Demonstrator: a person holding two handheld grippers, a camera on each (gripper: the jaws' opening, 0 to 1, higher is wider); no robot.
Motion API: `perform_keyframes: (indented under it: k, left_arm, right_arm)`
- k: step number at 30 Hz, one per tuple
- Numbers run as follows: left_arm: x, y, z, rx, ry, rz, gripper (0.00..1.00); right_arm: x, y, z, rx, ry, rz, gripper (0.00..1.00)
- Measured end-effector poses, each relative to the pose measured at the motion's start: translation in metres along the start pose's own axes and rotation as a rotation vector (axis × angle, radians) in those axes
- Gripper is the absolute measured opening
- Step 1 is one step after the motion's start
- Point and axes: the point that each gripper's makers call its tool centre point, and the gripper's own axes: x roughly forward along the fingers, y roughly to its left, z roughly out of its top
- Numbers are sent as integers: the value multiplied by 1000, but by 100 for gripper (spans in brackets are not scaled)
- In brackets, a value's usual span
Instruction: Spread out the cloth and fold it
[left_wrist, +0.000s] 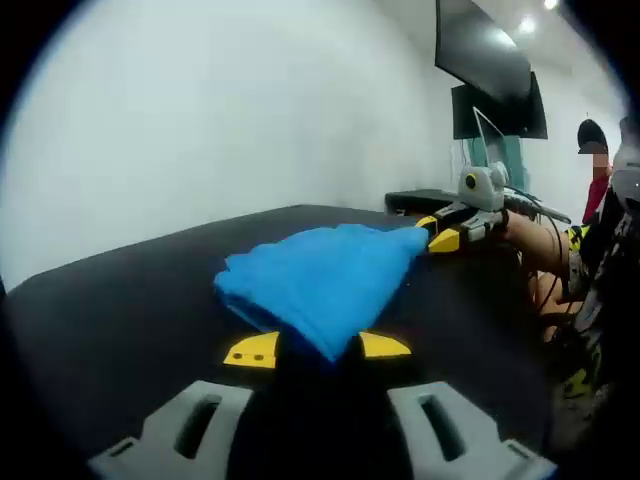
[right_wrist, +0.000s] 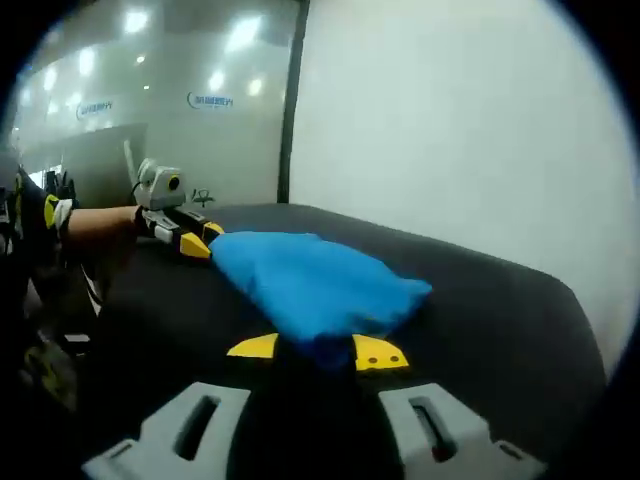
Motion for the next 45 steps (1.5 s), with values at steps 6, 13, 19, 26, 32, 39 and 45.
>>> perform_keyframes:
  k: [6,13,19,26,32,39,45]
  left_arm:
    - [-1,-14,12,-15,12,-69,4]
    - [-27,-25,42,-94,-85,-125,2]
    - [-34,-55,15,-5,-20,-125,2]
    - [-66,-54,80,-150,-379,-72,6]
    - [-29,-76,131,6,-421,-87,28]
    - [18,-80,70,-24,-165,-131,26]
    - [16,-80,49,-29,-165,-146,27]
  right_arm:
    - [-7,-3,10,39,-18,54,2]
    - [-39,6,17,35,-45,51,1]
    - [-54,31,-9,-48,24,68,2]
    - [-79,32,42,132,-257,78,36]
    - [-48,21,95,110,-337,63,16]
    - [-17,34,42,23,-123,115,16]
    - [-17,27,1,-52,16,107,13]
